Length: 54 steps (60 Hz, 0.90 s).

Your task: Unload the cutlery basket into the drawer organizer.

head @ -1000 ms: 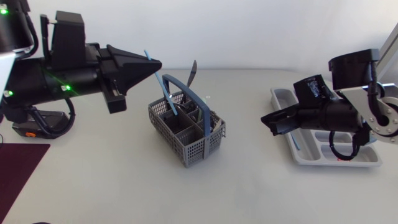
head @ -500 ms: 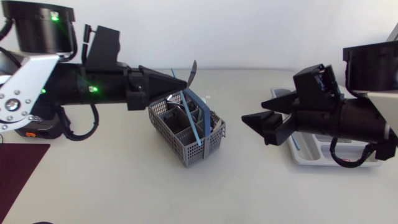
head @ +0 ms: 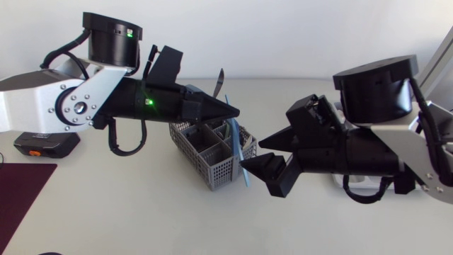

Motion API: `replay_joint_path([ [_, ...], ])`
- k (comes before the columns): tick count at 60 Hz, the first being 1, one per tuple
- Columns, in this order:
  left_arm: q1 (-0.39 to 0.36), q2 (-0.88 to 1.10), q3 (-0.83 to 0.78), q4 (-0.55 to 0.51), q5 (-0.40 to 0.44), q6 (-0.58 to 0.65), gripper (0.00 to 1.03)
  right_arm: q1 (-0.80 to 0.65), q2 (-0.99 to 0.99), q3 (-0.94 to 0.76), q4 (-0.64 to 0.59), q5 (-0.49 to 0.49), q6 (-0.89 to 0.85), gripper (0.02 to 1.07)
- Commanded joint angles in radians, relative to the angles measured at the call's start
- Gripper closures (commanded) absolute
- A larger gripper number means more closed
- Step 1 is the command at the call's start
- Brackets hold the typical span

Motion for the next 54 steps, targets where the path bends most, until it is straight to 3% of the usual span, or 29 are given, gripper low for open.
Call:
replay_joint_path([
  [1, -0.010, 0.025, 0.044, 0.001, 0.018, -0.043, 1.00, 0.012, 0.019, 0.037, 0.010, -0.022, 0.027, 0.35],
  [17, -0.019, 0.035, 0.046, 0.001, 0.020, -0.055, 1.00, 0.013, 0.079, 0.066, 0.019, -0.049, 0.027, 0.67],
  [25, -0.018, 0.035, 0.044, 0.001, 0.020, -0.055, 1.00, 0.018, 0.088, 0.071, 0.014, -0.057, 0.026, 0.89],
  [38, -0.018, 0.035, 0.034, 0.001, 0.020, -0.053, 0.96, 0.026, 0.091, 0.060, 0.019, -0.060, 0.023, 0.96],
  [42, -0.015, 0.033, 0.028, 0.001, 0.020, -0.059, 0.90, 0.027, 0.093, 0.059, 0.017, -0.055, 0.023, 0.98],
  [45, -0.013, 0.033, 0.028, 0.001, 0.020, -0.064, 0.79, 0.027, 0.093, 0.057, 0.017, -0.057, 0.023, 0.98],
  [48, -0.010, 0.031, 0.032, 0.001, 0.020, -0.075, 0.60, 0.032, 0.093, 0.056, 0.013, -0.055, 0.023, 0.98],
  [54, -0.004, 0.025, 0.040, 0.001, 0.020, -0.085, 0.41, 0.036, 0.091, 0.045, 0.013, -0.054, 0.023, 0.99],
])
